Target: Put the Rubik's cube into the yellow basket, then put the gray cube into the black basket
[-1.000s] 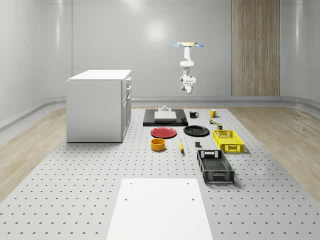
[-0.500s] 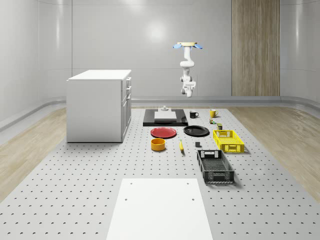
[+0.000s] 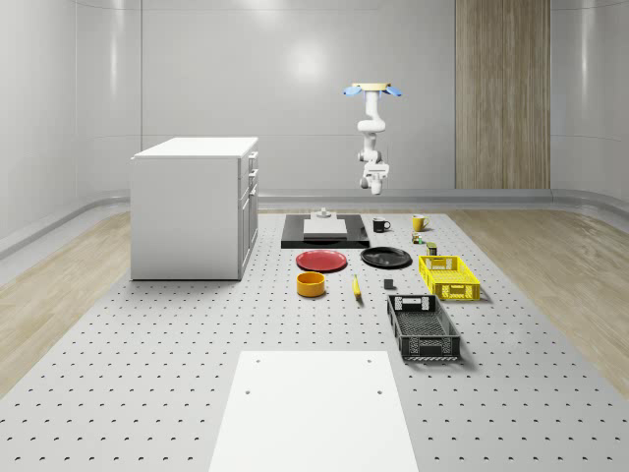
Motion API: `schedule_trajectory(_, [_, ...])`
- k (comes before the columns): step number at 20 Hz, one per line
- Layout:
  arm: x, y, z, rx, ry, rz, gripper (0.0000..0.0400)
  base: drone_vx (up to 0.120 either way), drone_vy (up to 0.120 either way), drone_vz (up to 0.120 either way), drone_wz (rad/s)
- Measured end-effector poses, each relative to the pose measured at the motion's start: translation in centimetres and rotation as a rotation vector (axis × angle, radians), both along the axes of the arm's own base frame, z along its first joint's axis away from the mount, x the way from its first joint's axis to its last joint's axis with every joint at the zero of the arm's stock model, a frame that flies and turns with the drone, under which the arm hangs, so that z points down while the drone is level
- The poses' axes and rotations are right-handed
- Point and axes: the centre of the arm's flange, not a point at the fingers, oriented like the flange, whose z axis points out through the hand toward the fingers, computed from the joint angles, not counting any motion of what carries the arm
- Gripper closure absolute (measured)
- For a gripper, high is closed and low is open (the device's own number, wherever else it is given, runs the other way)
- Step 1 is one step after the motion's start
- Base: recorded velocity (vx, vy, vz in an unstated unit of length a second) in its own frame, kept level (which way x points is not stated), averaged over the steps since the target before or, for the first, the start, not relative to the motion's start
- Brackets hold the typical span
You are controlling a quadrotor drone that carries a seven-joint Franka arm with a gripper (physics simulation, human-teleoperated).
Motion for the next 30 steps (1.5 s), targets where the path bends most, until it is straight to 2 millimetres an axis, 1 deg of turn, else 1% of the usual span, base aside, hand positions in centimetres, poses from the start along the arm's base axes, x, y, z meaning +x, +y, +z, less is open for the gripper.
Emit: schedule_trajectory(30, [-0.19, 0.17, 0.32, -0.017, -0.023, 0.000, 0.0000, 0.120, 0.120, 0.000, 0.000])
